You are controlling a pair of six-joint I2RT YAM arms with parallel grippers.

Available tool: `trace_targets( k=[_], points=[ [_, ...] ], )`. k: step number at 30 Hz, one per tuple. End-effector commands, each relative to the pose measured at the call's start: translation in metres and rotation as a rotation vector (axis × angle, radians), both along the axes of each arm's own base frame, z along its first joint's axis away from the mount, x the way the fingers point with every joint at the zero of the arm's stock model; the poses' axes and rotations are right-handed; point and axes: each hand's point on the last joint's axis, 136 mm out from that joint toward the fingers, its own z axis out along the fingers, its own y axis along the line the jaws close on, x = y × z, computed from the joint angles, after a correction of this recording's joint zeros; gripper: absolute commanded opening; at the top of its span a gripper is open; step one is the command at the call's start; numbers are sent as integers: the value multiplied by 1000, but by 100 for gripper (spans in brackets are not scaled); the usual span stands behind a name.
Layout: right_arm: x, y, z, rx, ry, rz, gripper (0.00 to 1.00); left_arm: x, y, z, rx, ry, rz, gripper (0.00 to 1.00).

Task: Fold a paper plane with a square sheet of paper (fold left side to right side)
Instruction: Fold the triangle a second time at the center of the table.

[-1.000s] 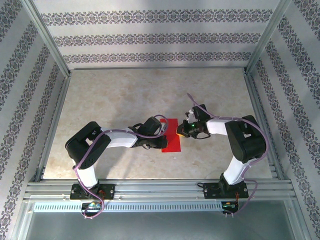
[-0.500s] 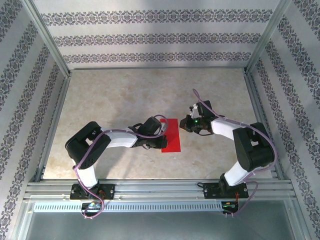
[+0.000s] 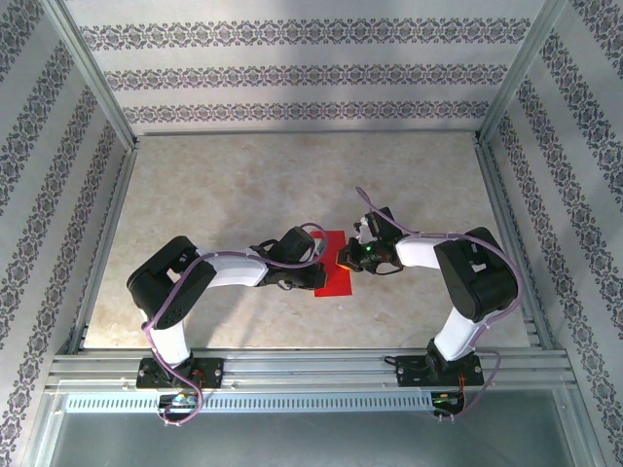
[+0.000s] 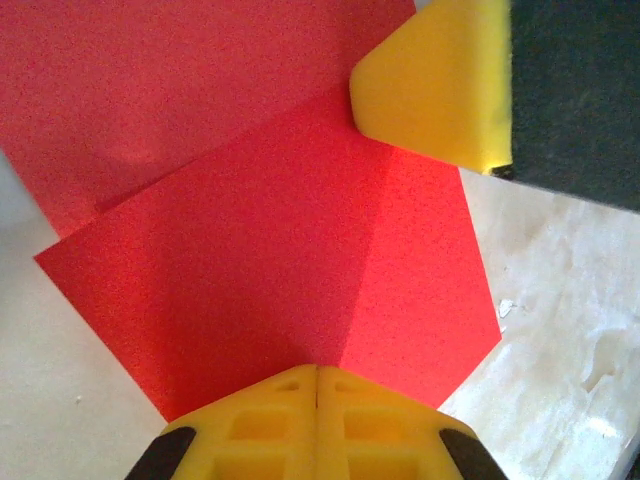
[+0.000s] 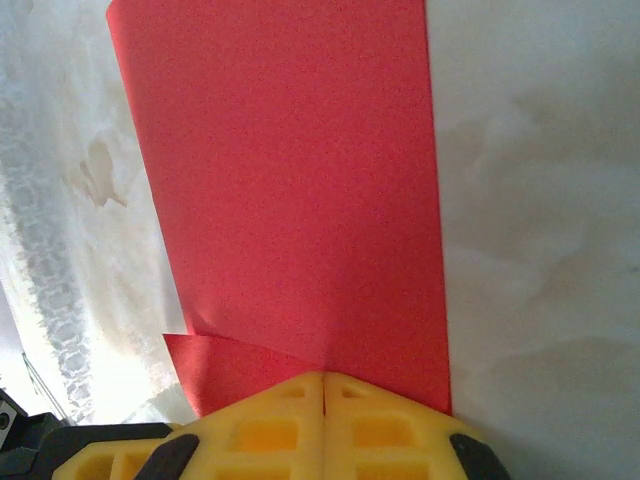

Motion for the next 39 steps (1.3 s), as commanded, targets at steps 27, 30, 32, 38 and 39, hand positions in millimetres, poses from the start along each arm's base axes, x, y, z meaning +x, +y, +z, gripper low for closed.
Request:
trace_targets(
  k=[27, 30, 32, 38, 39],
  points=[
    [-20, -21, -37, -81, 88, -13, 0, -5, -10, -17, 14, 83, -48, 0],
    [-19, -23, -38, -83, 90, -18, 0, -13, -4, -18, 2, 88, -37, 0],
    [-19, -25, -38, -83, 91, -19, 0, -19, -1, -18, -3, 86, -43, 0],
    [-19, -27, -40, -87, 95, -21, 0, -34, 8, -17, -15, 79, -50, 0],
    [-20, -27, -41, -89, 97, -20, 0, -36, 9, -16, -21, 75, -50, 0]
  ],
)
